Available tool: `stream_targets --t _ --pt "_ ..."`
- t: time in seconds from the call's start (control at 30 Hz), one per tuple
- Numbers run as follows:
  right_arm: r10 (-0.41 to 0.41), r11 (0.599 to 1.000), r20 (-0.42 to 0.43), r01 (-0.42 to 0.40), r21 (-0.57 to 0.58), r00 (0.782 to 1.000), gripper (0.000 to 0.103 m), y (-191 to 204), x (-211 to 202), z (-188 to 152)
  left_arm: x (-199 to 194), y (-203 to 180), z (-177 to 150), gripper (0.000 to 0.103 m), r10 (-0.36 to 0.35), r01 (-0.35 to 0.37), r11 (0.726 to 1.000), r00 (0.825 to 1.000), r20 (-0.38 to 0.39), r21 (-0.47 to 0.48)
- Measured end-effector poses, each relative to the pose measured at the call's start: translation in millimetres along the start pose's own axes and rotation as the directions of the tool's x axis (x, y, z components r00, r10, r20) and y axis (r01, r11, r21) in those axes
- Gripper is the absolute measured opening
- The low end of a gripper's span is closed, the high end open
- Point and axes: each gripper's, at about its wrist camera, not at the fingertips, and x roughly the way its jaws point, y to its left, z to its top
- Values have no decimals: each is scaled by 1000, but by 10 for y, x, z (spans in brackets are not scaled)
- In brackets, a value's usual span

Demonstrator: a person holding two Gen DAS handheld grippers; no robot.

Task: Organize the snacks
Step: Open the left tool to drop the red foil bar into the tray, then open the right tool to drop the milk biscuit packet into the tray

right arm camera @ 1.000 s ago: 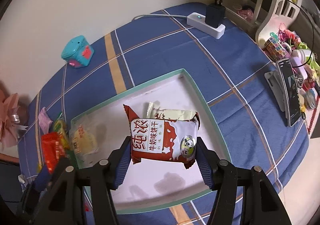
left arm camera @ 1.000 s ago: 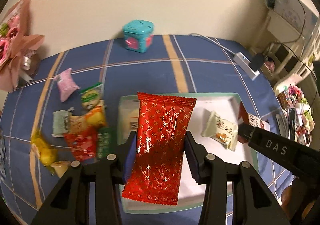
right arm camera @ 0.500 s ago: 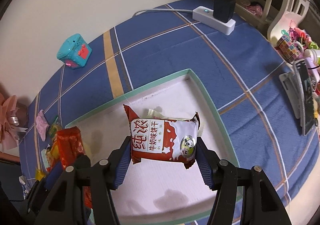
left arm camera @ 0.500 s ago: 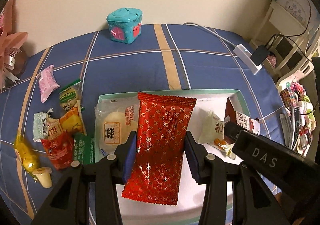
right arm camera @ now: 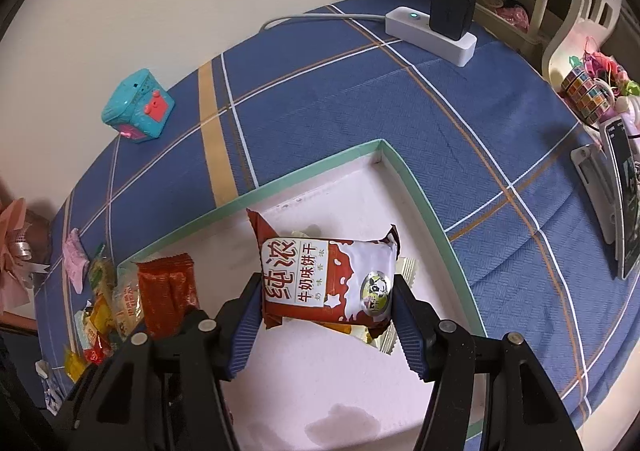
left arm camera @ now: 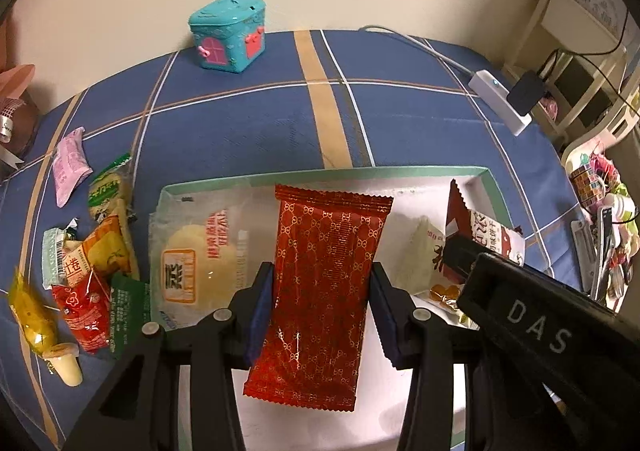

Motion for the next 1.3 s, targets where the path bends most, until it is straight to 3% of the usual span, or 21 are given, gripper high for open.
stream_targets --t 0.47,0.53,0.67,0.73,0.93,1.0,1.2,1.3 --pt "-10 1000 -4 10 1 1000 65 -18 26 12 38 -9 -2 48 25 -25 1000 1000 -6 -5" --pt "-14 1000 -2 14 1 1000 66 -20 16 8 19 -18 0 59 27 -27 1000 1000 6 -2" --pt "-12 1000 -3 12 5 1000 66 -23 -3 12 -36 -32 16 67 35 -35 999 999 27 8" --pt "-15 1000 -3 15 8 1000 66 -28 -14 16 -52 -39 17 77 55 -55 998 998 34 13" --pt "-26 1000 -3 26 13 1000 66 -36 -58 13 -124 -50 40 78 55 -56 998 998 36 18" --pt "-31 999 -4 31 11 1000 66 -32 -86 10 -172 -61 48 86 61 -62 998 997 43 23" --pt "-42 999 36 42 -17 998 85 24 -270 40 -336 -26 83 97 59 -58 998 996 68 -7" --pt "-58 997 55 60 -38 997 85 67 -366 55 -408 6 87 98 76 -75 997 994 84 -16"
